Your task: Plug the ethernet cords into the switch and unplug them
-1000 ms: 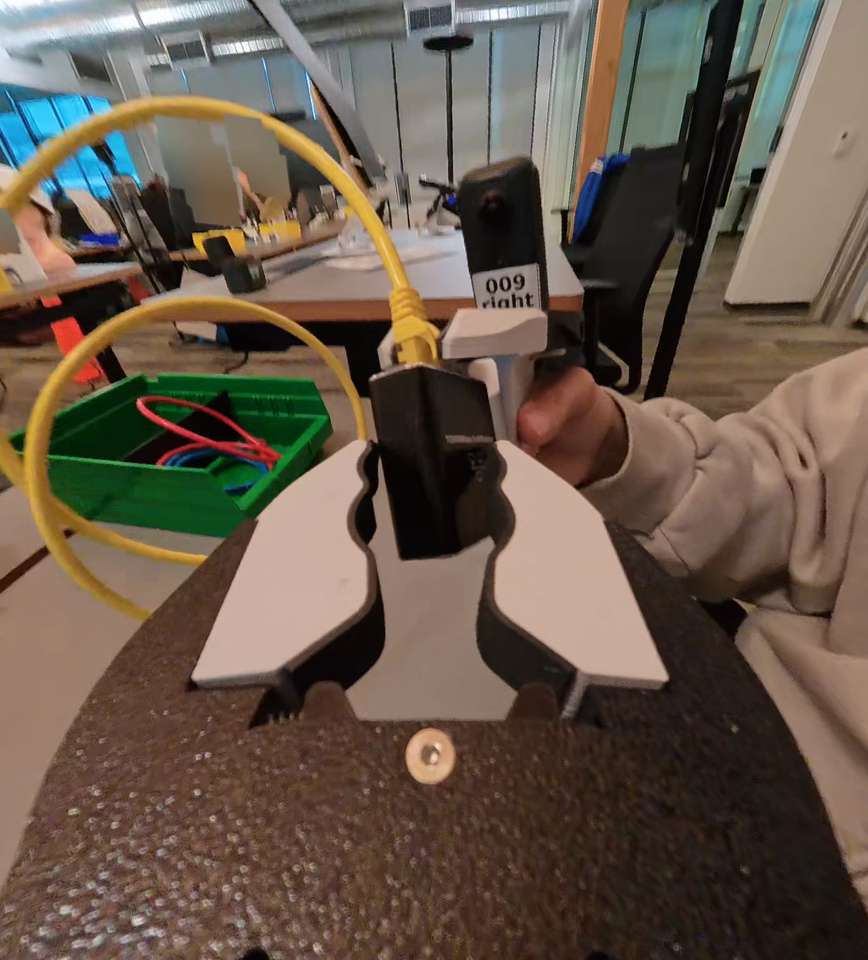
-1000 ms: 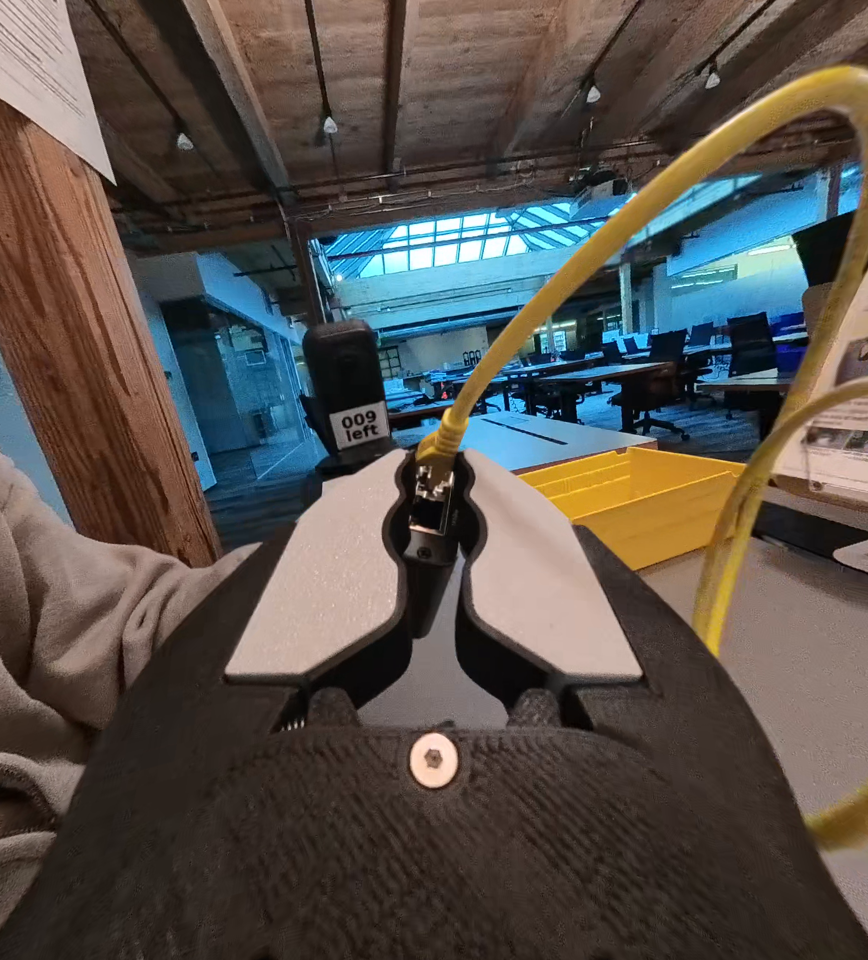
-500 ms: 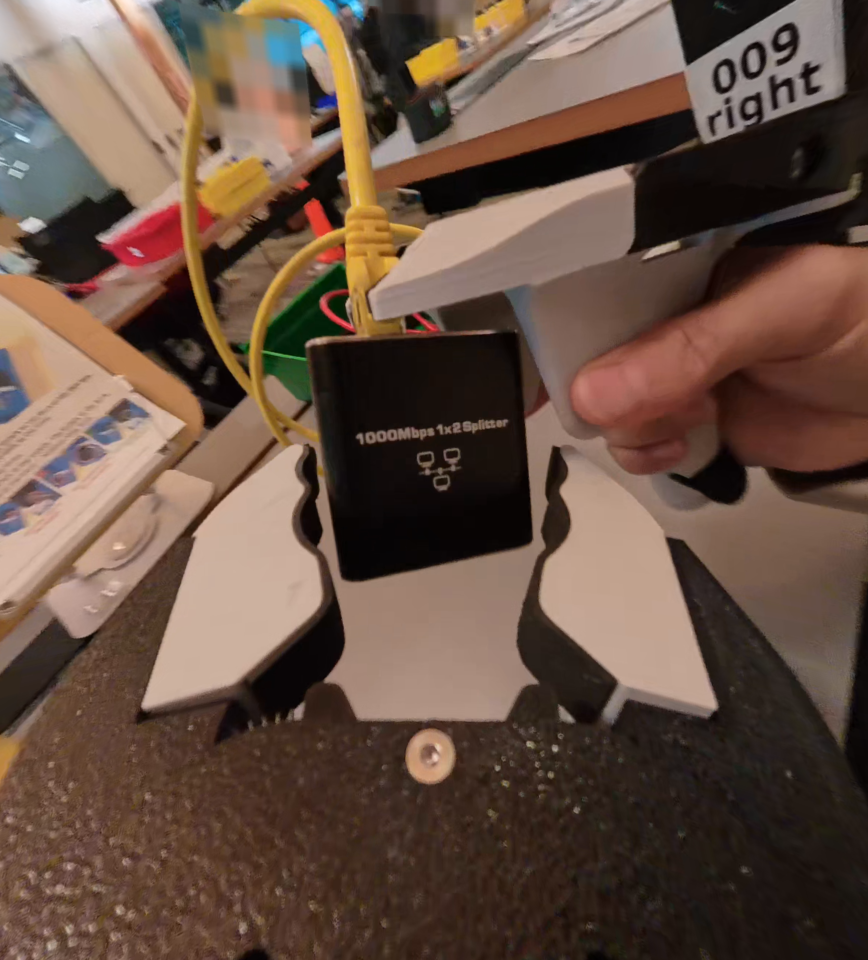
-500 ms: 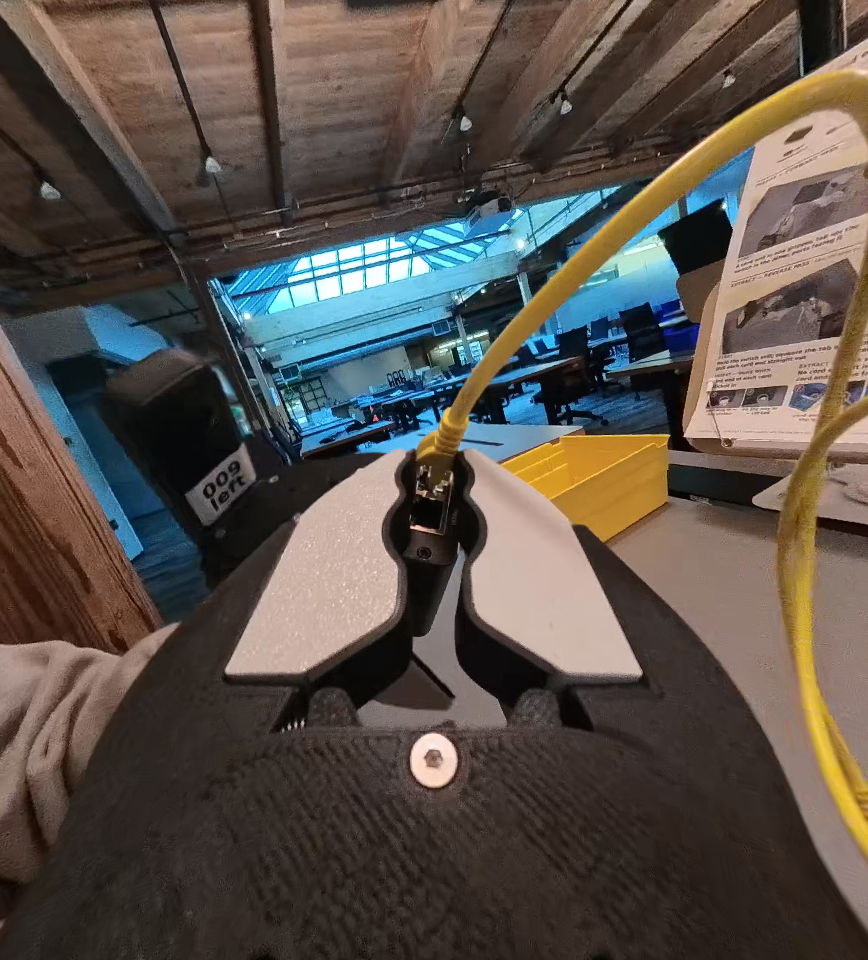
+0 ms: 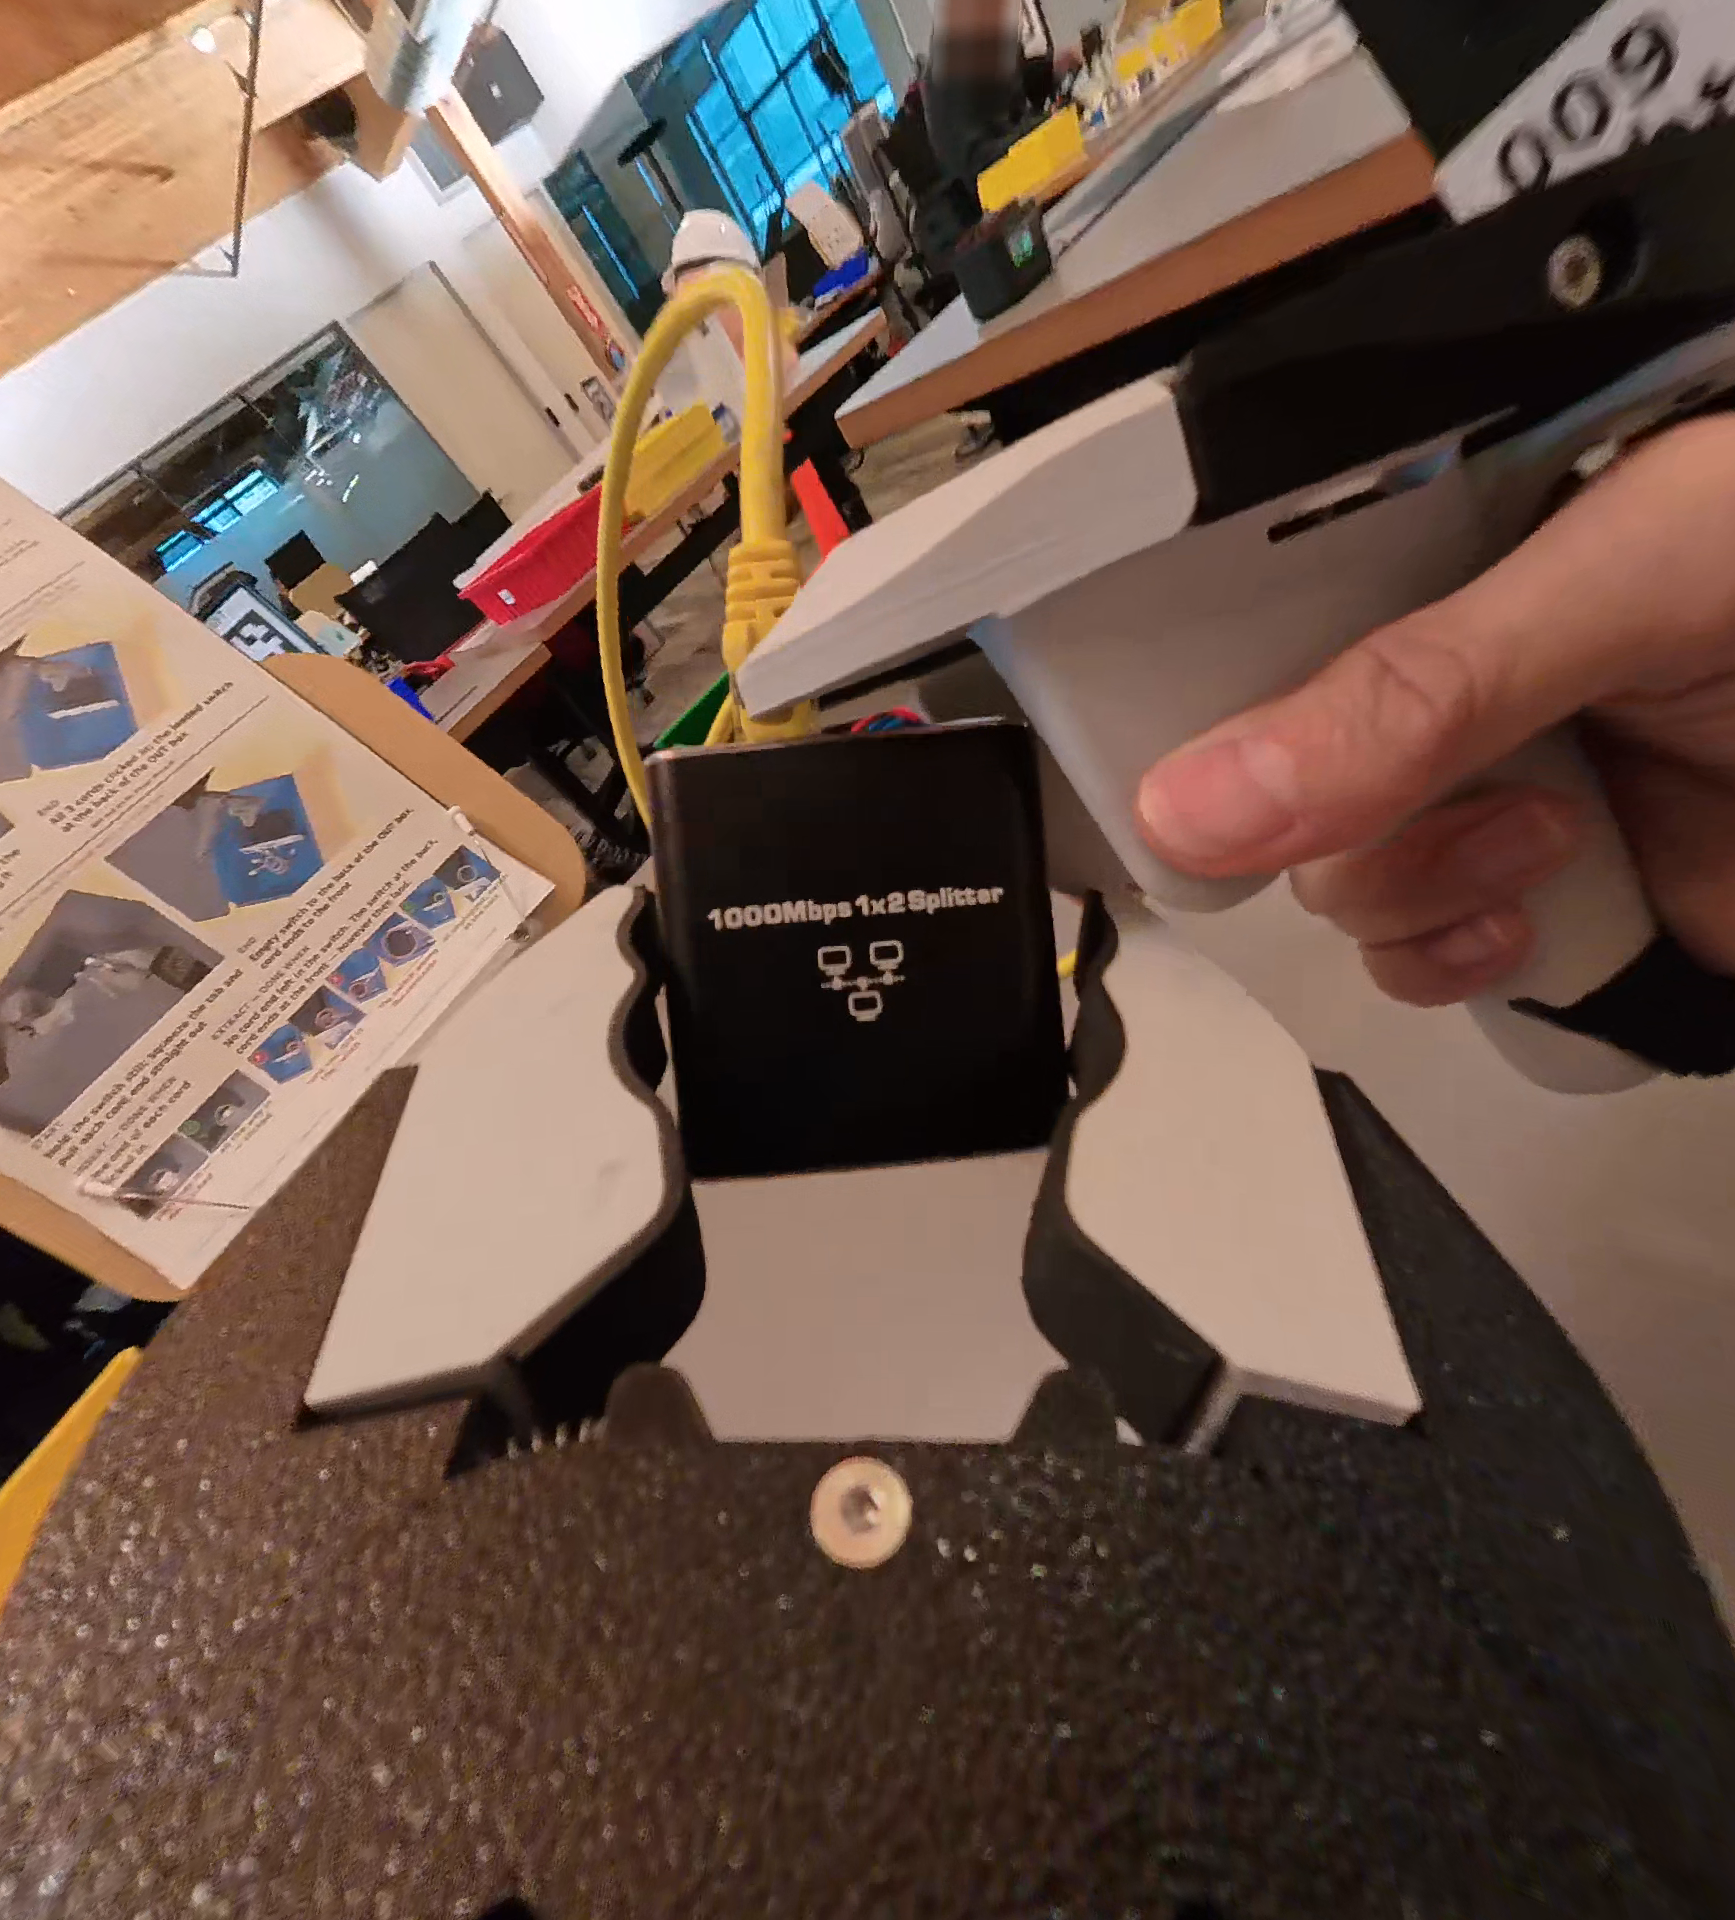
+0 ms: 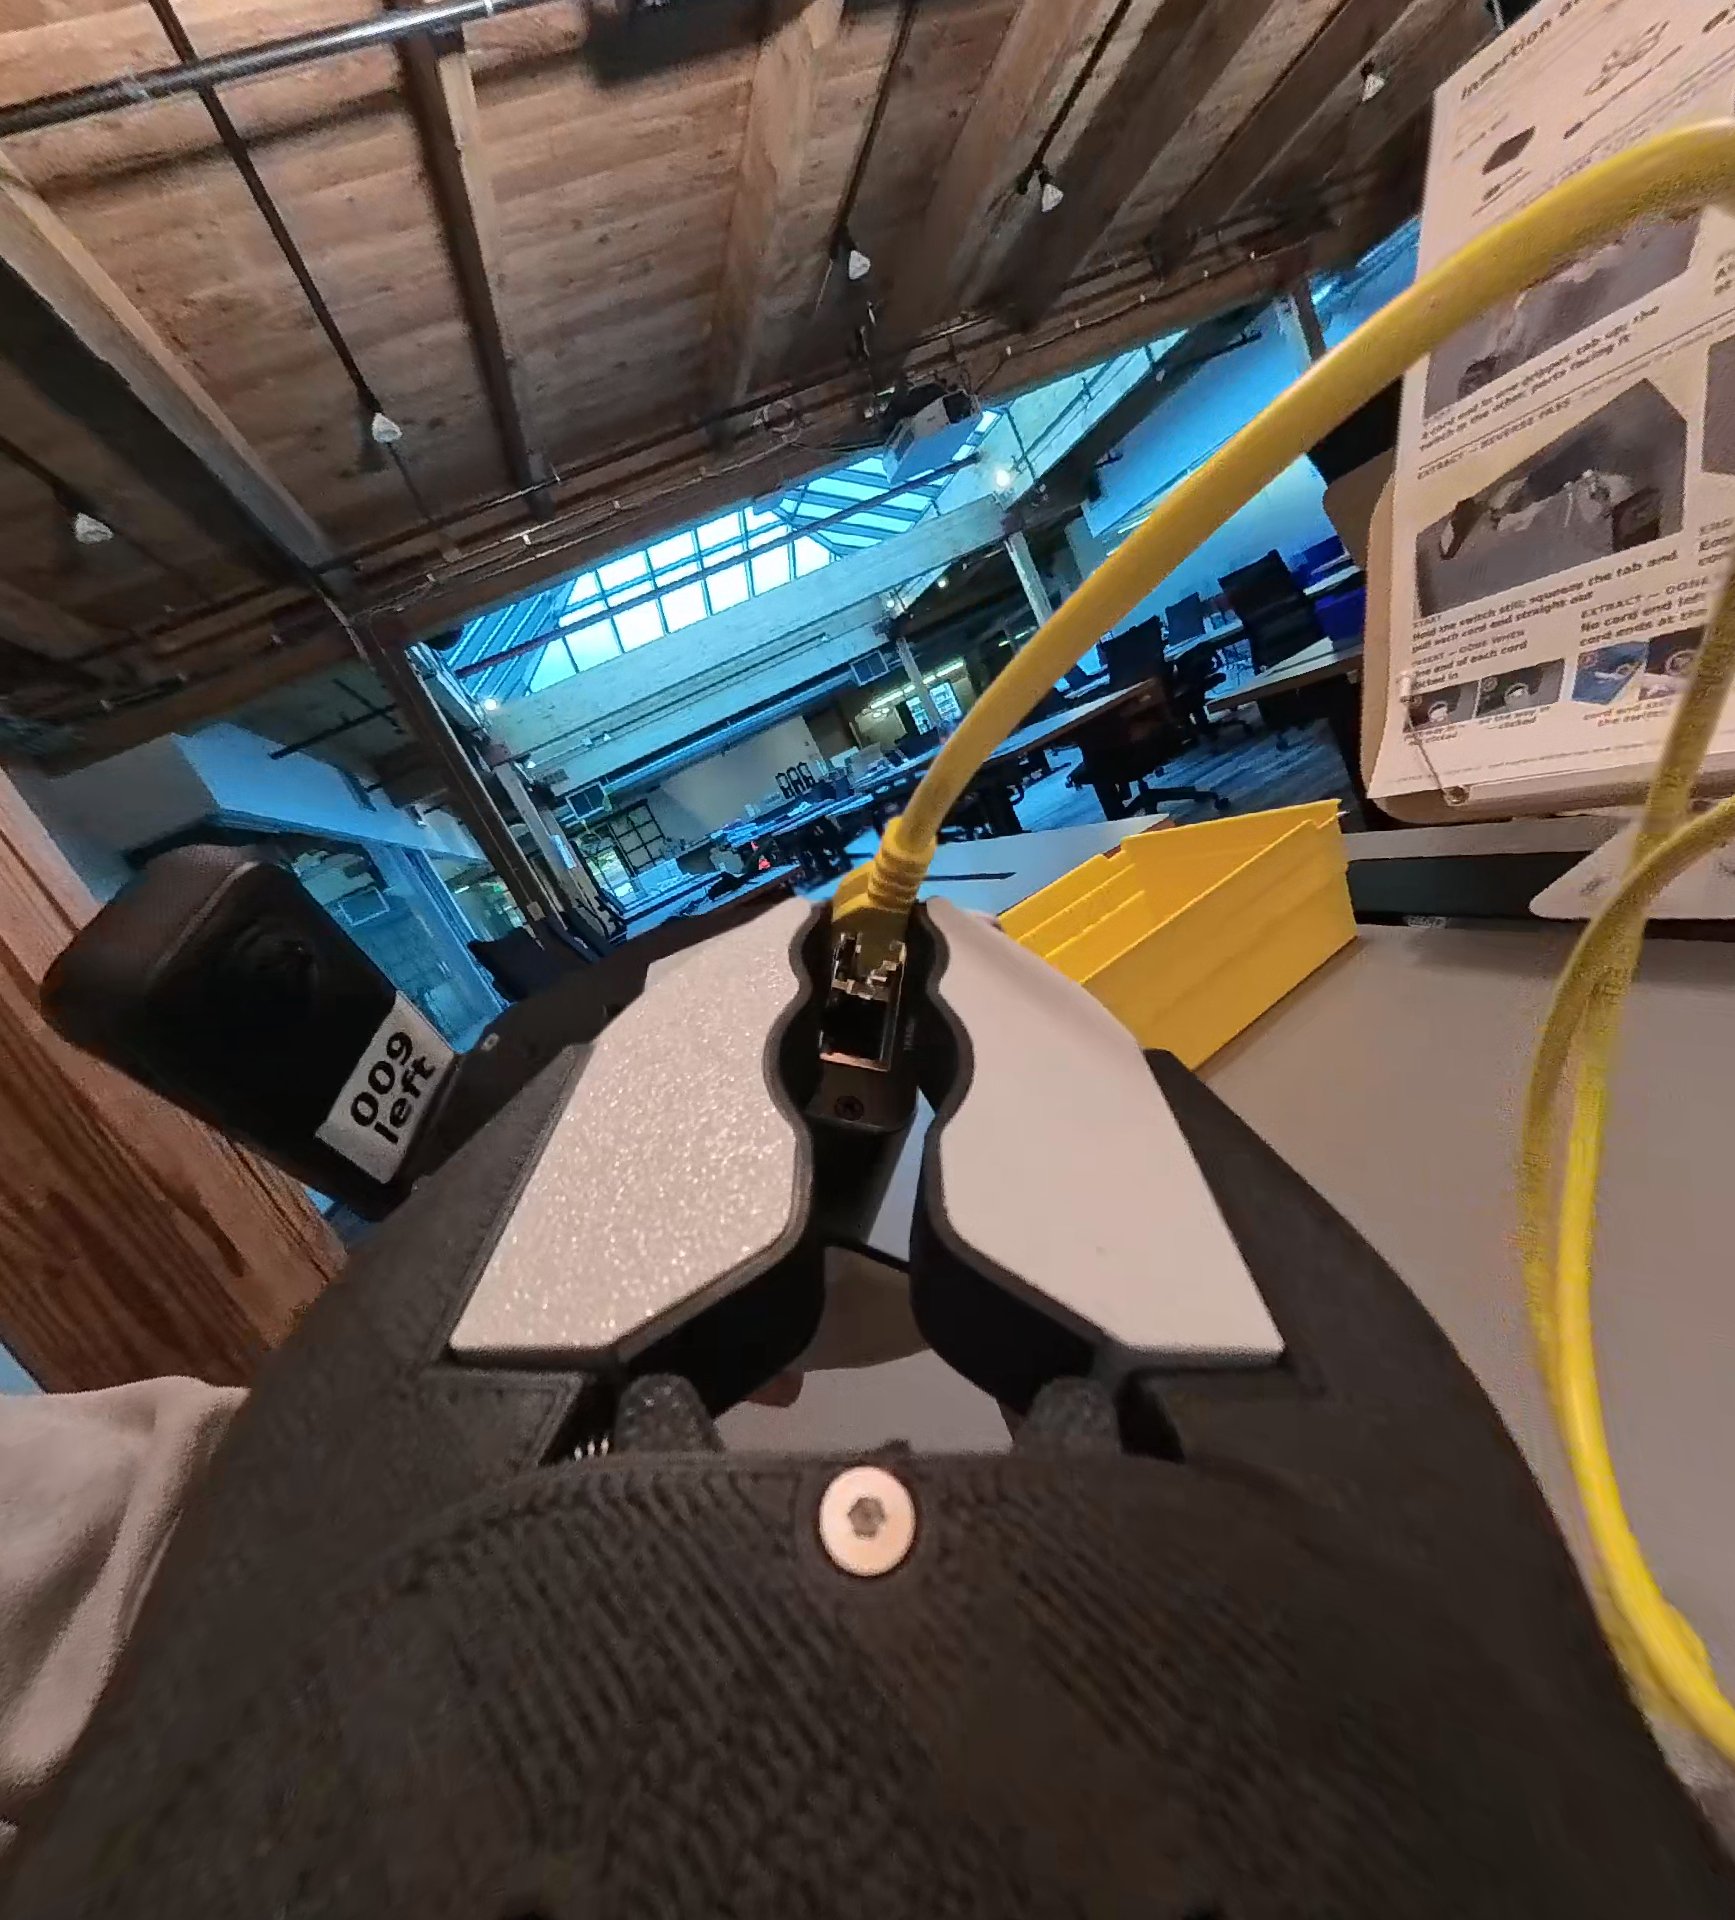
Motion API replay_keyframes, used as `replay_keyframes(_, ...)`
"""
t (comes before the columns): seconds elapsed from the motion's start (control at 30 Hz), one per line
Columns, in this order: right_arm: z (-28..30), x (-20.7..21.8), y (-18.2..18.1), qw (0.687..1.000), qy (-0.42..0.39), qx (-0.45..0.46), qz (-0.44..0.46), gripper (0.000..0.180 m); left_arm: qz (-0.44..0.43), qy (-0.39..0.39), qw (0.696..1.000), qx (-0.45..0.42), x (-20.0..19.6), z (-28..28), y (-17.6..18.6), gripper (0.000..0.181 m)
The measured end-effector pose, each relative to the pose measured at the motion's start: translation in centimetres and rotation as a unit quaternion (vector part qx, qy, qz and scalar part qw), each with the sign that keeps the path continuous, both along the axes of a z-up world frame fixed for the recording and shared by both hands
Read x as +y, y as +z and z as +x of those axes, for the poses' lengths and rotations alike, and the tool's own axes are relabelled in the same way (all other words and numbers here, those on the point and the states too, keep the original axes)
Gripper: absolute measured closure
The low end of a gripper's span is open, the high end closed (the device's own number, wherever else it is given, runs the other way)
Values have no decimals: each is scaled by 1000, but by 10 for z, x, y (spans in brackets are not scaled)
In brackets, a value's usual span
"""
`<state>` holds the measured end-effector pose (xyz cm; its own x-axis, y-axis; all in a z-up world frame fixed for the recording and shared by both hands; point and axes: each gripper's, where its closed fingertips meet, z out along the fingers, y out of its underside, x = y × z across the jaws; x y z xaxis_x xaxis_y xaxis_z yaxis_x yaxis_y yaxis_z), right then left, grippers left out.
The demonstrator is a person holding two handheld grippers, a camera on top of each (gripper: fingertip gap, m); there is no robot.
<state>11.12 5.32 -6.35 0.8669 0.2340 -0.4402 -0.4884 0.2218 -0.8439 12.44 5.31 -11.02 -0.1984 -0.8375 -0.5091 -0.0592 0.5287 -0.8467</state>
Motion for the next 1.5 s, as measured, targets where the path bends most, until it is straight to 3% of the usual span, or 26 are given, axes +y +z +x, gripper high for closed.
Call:
replay_keyframes(0.1,-3,1,-1,1000,-4,-14,-9,165,41,22,999,11,4,1,-5,105)
replay_keyframes(0.6,-10,7,-8,997,-24,-55,-38,166,69,86,993,44,19,15,-22,102)
replay_keyframes(0.8,-2,1,-3,999,25,27,-2,166,42,30,998,-41,11,12,-3,106)
replay_keyframes(1.03,-4,0,-3,999,40,9,-2,166,37,8,997,-65,8,12,0,106)
replay_keyframes(1.2,-16,-4,6,995,92,23,15,166,73,-27,985,-154,3,0,19,106)
replay_keyframes(1.37,-16,-4,3,989,130,66,15,166,68,-55,983,-164,2,-10,24,104)
replay_keyframes(1.5,-20,-12,11,976,190,102,38,166,24,-143,980,-138,-14,-25,24,105)
